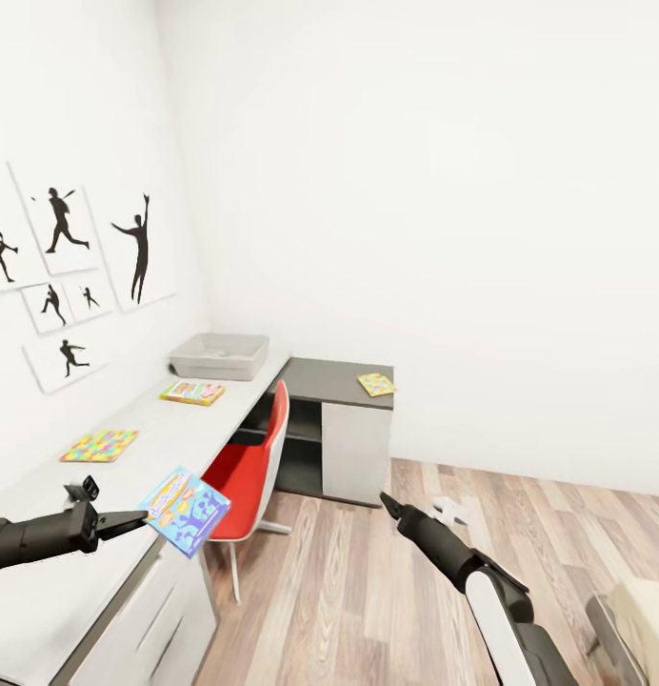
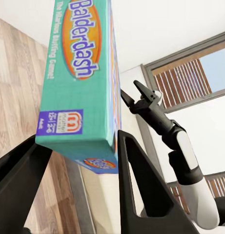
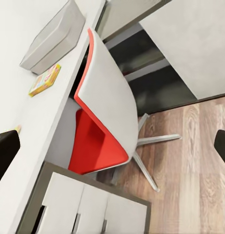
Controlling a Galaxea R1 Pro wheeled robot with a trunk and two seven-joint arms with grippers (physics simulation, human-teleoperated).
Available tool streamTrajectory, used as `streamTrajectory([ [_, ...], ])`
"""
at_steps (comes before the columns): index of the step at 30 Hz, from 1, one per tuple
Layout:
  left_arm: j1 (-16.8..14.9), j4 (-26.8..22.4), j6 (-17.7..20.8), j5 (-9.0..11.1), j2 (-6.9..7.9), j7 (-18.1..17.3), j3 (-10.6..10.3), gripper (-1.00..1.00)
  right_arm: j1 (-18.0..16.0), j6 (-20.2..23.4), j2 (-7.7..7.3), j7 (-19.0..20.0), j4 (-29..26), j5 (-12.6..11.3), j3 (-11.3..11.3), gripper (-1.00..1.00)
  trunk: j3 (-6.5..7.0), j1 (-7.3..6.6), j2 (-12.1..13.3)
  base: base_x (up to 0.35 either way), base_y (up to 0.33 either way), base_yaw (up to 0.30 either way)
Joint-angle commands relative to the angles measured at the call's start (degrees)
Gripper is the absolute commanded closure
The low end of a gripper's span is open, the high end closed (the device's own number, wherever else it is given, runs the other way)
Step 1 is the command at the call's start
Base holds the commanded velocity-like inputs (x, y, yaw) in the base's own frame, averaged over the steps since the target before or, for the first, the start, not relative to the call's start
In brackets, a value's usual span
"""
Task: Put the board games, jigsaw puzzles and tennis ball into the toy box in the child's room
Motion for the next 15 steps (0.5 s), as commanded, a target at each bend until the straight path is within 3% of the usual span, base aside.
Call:
streamTrajectory([
  [1, 0.0, 0.0, 0.6, 0.1, 0.01, -0.2, -0.1, 1.0, 0.0, 0.3, 0.05, 0.1, -0.1, -0.2, -0.1, -1.0, -0.01, 0.05, -0.1, 0.285, -0.008, 0.036],
  [15, 0.0, 0.0, 0.6, 0.2, -0.01, -0.2, -0.2, 1.0, 0.0, 0.3, 0.08, 0.1, -0.1, -0.2, 0.0, -1.0, 0.59, 0.05, -0.1, 0.25, -0.179, 0.227],
])
